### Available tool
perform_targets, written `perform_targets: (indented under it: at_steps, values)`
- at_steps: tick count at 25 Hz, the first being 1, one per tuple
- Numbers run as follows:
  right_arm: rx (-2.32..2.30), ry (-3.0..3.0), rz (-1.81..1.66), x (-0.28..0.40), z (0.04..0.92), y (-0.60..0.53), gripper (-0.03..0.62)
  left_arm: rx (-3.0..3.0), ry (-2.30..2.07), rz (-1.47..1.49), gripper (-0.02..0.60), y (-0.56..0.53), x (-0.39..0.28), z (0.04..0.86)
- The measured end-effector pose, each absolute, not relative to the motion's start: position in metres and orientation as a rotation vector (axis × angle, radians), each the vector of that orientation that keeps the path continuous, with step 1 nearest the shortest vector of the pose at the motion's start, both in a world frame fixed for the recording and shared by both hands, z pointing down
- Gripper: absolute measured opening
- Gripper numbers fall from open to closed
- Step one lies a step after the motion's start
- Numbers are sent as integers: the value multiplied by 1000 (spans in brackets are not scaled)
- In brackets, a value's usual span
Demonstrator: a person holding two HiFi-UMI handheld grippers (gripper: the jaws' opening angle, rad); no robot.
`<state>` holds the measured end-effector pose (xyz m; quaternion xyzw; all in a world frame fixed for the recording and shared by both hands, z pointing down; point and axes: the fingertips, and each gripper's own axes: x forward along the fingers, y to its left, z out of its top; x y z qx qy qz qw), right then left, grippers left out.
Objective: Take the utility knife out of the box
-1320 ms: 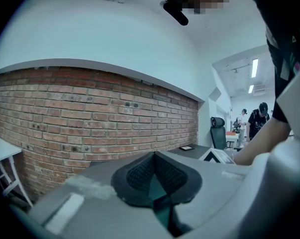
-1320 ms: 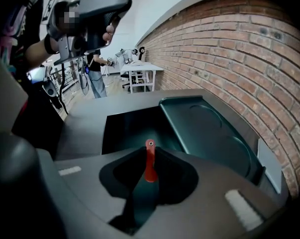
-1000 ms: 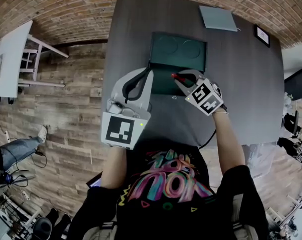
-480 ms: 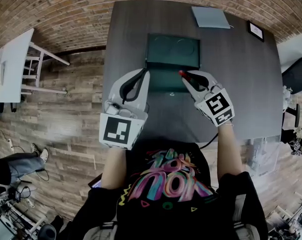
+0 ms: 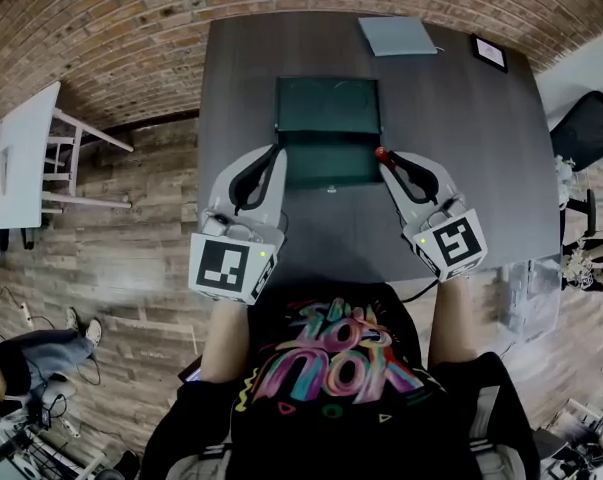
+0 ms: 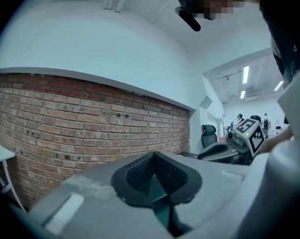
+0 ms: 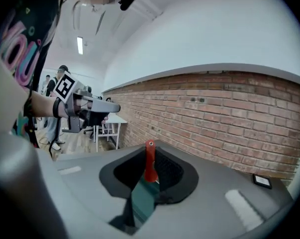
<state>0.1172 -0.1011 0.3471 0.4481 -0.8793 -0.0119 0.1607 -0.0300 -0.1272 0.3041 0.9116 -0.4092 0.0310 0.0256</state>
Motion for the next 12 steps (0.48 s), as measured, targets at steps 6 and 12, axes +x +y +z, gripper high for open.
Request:
perform_targets:
  at_steps: [6, 12]
  values:
    - [1407, -2540, -58, 134, 323, -84, 53, 2829, -1247, 80, 2, -123, -24, 303]
    - [1521, -2567, -69, 144, 306, -72, 54, 2833, -1266, 83, 2, -122, -28, 300]
